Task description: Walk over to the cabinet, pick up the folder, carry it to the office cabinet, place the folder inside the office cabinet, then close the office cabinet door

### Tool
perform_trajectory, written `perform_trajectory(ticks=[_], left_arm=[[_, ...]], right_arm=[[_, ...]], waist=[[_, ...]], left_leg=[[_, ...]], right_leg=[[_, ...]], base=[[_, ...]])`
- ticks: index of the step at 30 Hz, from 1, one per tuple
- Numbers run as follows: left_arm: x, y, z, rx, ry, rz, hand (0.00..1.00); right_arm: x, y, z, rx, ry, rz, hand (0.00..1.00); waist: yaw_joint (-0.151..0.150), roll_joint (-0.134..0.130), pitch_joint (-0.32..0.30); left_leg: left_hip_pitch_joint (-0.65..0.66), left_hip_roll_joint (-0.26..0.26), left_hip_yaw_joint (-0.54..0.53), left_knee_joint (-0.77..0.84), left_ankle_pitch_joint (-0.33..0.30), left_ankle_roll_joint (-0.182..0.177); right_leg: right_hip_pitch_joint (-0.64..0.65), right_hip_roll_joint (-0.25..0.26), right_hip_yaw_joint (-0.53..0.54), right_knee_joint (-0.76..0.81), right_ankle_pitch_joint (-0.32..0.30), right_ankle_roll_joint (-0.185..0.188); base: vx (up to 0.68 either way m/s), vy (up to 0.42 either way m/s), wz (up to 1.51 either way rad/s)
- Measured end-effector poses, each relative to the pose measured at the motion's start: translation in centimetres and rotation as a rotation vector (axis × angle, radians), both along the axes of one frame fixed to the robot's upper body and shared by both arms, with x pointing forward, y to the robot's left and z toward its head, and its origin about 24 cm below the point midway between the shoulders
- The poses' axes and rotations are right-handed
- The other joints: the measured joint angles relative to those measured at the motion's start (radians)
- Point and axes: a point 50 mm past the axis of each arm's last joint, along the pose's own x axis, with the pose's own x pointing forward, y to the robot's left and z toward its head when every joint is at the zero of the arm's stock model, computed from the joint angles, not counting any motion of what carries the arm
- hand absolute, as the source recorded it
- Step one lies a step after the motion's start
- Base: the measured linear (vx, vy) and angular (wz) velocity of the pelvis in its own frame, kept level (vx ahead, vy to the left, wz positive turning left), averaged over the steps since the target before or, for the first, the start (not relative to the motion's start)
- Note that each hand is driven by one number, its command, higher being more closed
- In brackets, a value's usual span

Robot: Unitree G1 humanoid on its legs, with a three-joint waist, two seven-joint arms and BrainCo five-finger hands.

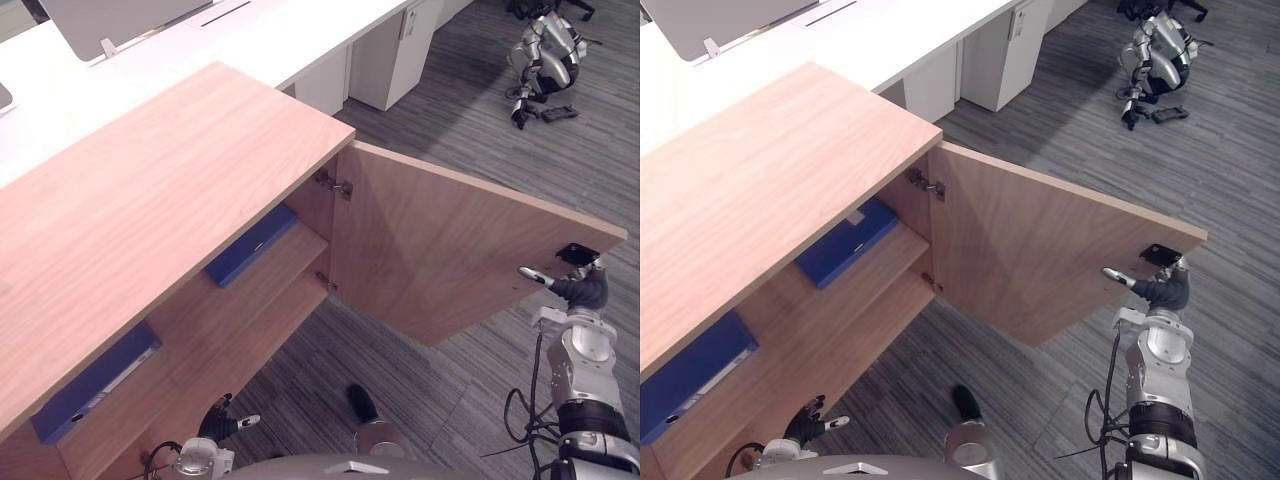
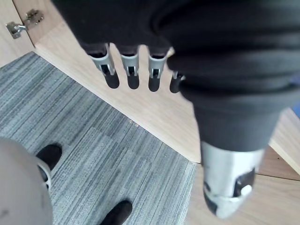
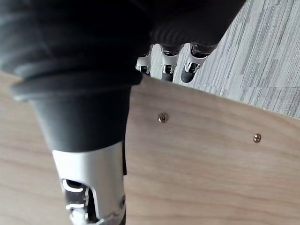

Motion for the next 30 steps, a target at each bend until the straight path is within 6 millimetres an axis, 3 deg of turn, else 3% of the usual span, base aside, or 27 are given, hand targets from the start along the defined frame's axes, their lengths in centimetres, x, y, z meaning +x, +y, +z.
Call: perform_trajectory(ticks=[12,20,23,30], left_arm=[[0.2,0.2,0.1,0.018,-0.010,-0.036,0.00],[0.3,0.3,0.1,0.039,-0.009,-0.056,0.00],[0.2,0.4,0.1,0.044,-0.006,-0.060,0.00],[0.1,1.3,-0.1,0.080,0.031,-0.084,0.00]], right_arm=[[0.5,0.5,0.0,-0.033,0.037,0.054,0.00],[-2.4,4.0,-0.8,-0.016,-0.033,0.117,0.00],[-4.2,6.1,-2.1,-0.003,-0.011,0.155,0.00],[-7.6,11.2,-4.8,-0.050,0.146,0.341,0.00]], waist=[[-0.008,0.007,0.007],[-0.032,-0.003,0.012],[-0.035,-0.019,0.011],[-0.037,-0.106,-0.001]], left_leg=[[-0.012,0.006,-0.032,0.015,-0.003,0.002],[-0.005,0.013,-0.050,0.015,-0.003,0.002],[0.005,0.021,-0.046,0.017,-0.003,-0.002],[0.008,0.040,-0.022,0.036,-0.010,-0.020]], right_leg=[[0.014,-0.004,-0.021,-0.045,0.029,-0.004],[0.029,0.005,-0.021,-0.056,0.039,0.000],[0.033,0.016,-0.014,-0.051,0.041,-0.001],[0.020,0.034,0.007,-0.055,0.059,-0.027]], base=[[-0.05,-0.058,0.02],[-0.03,-0.061,-0.03],[-0.06,-0.071,-0.13],[-0.11,-0.097,-0.23]])
